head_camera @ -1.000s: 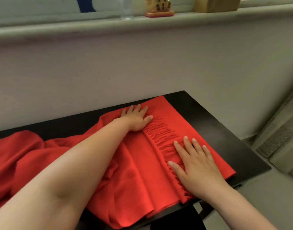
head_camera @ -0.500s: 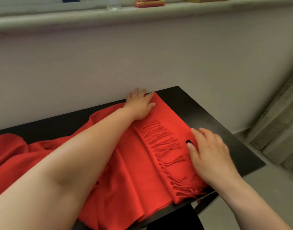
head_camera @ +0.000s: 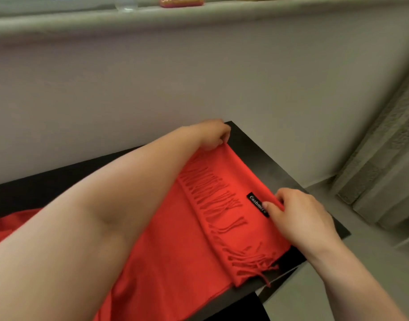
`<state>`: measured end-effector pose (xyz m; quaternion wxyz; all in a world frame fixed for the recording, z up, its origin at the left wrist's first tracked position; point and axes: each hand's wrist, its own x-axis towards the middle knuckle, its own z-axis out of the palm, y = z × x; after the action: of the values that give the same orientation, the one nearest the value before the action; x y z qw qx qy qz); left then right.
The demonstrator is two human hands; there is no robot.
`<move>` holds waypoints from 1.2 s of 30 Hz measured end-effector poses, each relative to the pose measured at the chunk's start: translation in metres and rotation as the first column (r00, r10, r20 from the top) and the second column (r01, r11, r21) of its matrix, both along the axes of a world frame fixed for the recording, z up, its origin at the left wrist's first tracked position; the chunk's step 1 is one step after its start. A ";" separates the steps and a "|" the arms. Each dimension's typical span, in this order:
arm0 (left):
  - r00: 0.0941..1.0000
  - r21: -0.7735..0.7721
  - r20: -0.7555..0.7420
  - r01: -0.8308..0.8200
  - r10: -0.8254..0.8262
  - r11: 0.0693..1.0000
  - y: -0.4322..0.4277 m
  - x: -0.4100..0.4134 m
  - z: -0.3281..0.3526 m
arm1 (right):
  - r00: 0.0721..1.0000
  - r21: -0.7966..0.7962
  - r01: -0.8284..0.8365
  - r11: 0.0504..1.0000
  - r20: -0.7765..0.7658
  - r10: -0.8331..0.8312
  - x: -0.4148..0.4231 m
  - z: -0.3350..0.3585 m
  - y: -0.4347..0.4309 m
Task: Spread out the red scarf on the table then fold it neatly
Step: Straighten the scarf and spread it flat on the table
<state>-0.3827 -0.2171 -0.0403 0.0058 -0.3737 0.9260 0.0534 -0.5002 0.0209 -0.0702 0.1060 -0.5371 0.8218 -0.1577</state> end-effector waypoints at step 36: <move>0.976 0.040 -0.215 -0.032 0.040 0.999 0.035 0.159 0.000 | 0.914 -0.219 -0.393 0.893 0.009 0.405 0.103 0.037 0.020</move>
<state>-0.2239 -0.1817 -0.0407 -0.0889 -0.3821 0.9132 0.1104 -0.3971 0.0414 -0.0332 0.1006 -0.6979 0.6693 -0.2341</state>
